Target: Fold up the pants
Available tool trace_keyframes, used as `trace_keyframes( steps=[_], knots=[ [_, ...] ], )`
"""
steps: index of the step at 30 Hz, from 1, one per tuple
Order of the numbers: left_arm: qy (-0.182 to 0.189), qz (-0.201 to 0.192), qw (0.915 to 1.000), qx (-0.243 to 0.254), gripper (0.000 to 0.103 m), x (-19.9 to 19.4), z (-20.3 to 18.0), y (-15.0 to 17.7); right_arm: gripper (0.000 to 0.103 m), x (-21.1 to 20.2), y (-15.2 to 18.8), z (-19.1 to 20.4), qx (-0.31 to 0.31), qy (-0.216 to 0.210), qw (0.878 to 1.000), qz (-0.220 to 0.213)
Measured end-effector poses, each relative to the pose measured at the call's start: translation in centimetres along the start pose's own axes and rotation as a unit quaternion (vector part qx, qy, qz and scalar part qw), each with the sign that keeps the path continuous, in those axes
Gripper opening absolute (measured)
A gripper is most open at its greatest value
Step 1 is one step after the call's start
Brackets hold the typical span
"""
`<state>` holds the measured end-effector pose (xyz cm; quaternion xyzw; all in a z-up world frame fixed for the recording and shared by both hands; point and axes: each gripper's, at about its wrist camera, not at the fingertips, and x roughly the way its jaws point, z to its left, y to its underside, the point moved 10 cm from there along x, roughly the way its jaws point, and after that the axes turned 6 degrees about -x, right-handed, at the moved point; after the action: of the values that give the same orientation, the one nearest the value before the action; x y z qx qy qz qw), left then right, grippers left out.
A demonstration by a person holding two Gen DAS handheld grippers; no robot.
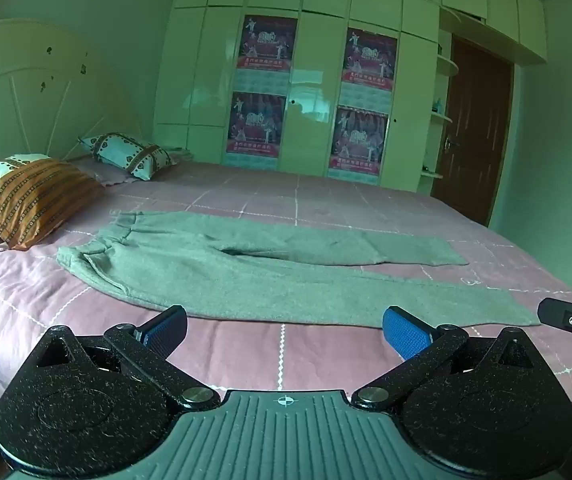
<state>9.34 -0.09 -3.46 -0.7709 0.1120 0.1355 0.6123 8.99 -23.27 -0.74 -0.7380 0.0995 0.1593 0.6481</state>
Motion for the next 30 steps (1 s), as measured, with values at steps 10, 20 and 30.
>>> trace_keyframes(
  steps=[10,20,30],
  knots=[
    [-0.009,0.007,0.9999,0.004,0.103,0.5,-0.2,0.2,0.097,0.0,0.0,0.0,0.0,0.0,1.0,-0.005],
    [-0.008,0.009,0.9999,0.0,0.103,0.5,0.4,0.2,0.097,0.2,0.1,0.0,-0.001,0.0,1.0,-0.004],
    [-0.009,0.011,0.9999,-0.001,0.103,0.6,0.6,0.2,0.097,0.3,0.2,0.0,-0.001,-0.001,1.0,-0.003]
  ],
)
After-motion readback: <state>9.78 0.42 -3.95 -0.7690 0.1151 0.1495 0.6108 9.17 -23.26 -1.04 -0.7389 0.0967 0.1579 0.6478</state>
